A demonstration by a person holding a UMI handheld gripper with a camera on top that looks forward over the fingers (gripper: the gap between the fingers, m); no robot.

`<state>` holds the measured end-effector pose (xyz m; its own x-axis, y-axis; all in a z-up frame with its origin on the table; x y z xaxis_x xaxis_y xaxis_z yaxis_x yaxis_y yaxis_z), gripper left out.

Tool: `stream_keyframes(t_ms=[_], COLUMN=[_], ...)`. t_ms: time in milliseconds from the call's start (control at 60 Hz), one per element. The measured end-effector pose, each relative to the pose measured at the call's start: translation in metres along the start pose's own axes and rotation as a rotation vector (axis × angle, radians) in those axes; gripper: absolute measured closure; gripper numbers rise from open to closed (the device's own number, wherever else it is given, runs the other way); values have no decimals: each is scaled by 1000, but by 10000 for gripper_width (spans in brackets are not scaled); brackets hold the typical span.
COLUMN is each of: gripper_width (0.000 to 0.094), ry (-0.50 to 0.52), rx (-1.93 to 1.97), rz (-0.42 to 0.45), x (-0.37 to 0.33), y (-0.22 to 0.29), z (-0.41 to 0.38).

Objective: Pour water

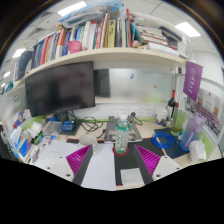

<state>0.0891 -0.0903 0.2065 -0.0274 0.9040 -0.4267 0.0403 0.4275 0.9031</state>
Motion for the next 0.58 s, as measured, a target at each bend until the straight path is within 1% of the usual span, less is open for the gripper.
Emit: stream_keyframes(t_ms=[117,267,450,517,583], gripper_width=[73,82,82,81,82], ry=[-4,6,57,80,80], rx=[30,13,5,14,7], rz=[25,43,35,48,52], x=[-36,-70,-89,-94,-97], y=[16,17,8,10,11], z=[2,0,-18,-25,-26])
Point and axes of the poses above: the point between the fingertips, and its own axes, seen from behind it with the camera up: z to the right, y up, x forward, the way the camera looks, the point moved 2 cm from there along -x, backward, against the way the camera looks, and after that the axes turned 2 degrees about -z, right-handed, at the moved point
